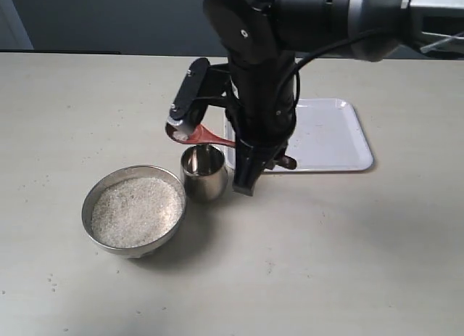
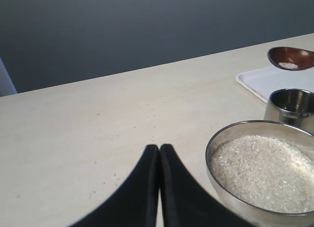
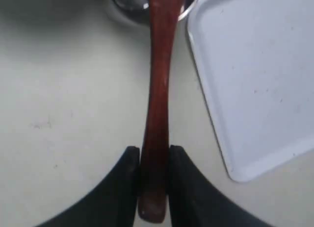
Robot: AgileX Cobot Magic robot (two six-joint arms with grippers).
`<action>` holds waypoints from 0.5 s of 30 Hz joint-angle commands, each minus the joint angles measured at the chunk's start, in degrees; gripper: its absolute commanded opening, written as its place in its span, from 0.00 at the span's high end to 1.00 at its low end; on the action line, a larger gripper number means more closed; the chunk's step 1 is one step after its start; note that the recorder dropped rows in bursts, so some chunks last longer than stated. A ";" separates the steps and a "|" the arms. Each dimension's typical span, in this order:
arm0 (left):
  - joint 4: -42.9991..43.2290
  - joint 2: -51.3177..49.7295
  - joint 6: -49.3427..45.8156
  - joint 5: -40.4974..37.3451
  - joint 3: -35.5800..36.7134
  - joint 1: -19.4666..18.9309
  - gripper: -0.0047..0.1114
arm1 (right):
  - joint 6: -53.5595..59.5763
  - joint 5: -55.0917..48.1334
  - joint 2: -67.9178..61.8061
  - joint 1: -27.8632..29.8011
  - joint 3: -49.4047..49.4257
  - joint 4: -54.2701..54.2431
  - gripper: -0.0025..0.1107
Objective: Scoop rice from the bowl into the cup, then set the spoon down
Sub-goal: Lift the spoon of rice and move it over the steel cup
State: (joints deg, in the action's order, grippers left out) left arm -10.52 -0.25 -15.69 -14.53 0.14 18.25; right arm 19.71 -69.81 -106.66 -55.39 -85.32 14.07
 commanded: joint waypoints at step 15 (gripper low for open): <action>0.06 0.25 0.13 0.85 -0.14 0.13 0.96 | -4.02 0.88 1.81 0.51 6.37 8.47 0.99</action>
State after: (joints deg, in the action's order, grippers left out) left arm -10.52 -0.25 -15.69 -14.53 0.14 18.25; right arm 15.87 -69.97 -105.51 -55.00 -79.12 21.51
